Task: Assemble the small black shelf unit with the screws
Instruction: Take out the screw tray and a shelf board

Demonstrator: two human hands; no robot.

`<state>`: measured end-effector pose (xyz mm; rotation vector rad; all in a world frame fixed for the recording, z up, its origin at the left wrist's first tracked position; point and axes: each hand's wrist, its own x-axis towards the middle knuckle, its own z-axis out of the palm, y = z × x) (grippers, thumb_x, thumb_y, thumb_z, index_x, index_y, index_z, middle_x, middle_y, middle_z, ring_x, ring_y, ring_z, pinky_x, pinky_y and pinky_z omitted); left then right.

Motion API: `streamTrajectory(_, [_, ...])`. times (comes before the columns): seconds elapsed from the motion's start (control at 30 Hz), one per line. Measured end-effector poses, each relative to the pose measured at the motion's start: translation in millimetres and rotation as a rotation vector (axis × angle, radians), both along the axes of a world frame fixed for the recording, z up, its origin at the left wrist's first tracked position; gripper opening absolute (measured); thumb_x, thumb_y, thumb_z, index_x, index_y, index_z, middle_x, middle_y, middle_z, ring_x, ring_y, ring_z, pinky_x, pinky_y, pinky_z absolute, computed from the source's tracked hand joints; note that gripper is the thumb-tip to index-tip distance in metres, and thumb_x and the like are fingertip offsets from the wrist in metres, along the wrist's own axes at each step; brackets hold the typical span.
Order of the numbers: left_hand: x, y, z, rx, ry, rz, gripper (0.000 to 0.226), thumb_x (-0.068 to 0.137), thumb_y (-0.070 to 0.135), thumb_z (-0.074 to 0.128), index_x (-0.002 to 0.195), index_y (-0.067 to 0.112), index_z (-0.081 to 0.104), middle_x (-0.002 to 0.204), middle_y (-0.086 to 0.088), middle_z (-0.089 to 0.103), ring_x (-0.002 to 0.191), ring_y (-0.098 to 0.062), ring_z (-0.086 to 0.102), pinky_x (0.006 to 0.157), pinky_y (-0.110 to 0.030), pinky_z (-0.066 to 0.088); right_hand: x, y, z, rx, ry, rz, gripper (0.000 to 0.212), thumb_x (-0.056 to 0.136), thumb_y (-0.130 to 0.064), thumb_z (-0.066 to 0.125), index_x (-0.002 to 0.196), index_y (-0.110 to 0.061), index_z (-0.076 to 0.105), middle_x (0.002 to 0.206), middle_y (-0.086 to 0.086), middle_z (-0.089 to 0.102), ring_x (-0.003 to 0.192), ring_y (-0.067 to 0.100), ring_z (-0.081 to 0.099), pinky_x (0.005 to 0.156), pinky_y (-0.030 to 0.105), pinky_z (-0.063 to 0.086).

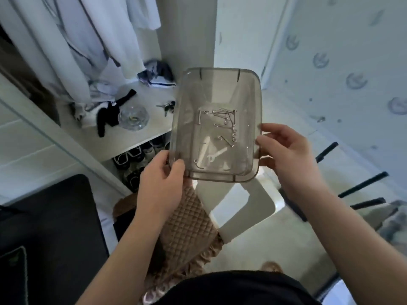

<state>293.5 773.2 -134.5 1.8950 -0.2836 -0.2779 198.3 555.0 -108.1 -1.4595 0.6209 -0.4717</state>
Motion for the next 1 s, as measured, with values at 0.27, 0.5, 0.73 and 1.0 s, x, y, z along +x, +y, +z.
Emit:
streamTrajectory(0.27, [-49,-126,17,-0.032,0.029,-0.215,0.017,0.093,0.027,0.052,0.093,0.026,0.069,0.083,0.006,0.075,0.073,-0.017,0.073,0.075,-0.043,0.058,-98,-102,8,-0.005,0.006,-0.193,0.019,0.096,-0.008,0.063,0.114,-0.012,0.065,0.079,0.003,0.07,0.069,0.019,0.067,0.067,0.035,0.057])
streamTrajectory(0.5, [-117,-247,-2,0.137,0.086,-0.419,0.02,0.082,0.038,0.048,0.091,0.033,0.065,0.073,0.014,0.072,0.065,-0.01,0.073,0.066,-0.034,0.048,-212,-217,-18,0.002,0.126,-0.315,0.041,0.08,-0.036,0.071,0.119,-0.028,0.062,0.095,-0.004,0.075,0.085,0.016,0.075,0.067,0.027,0.058])
streamTrajectory(0.73, [-172,-349,-65,0.377,0.181,-0.714,0.023,0.076,0.033,0.05,0.088,0.027,0.069,0.072,0.005,0.073,0.063,-0.013,0.073,0.071,-0.04,0.056,-312,-331,-91,-0.13,0.352,-0.452,0.058,0.093,-0.032,0.072,0.142,-0.04,0.042,0.122,-0.015,0.057,0.1,0.008,0.065,0.078,0.034,0.054])
streamTrajectory(1.0, [-196,-429,-153,0.686,0.299,-1.019,0.022,0.084,0.019,0.053,0.089,0.026,0.072,0.072,0.01,0.074,0.067,-0.008,0.072,0.072,-0.031,0.051,-383,-355,-193,-0.039,0.755,-0.311,0.029,0.093,-0.022,0.07,0.122,-0.026,0.068,0.099,-0.002,0.07,0.088,0.019,0.066,0.085,0.036,0.053])
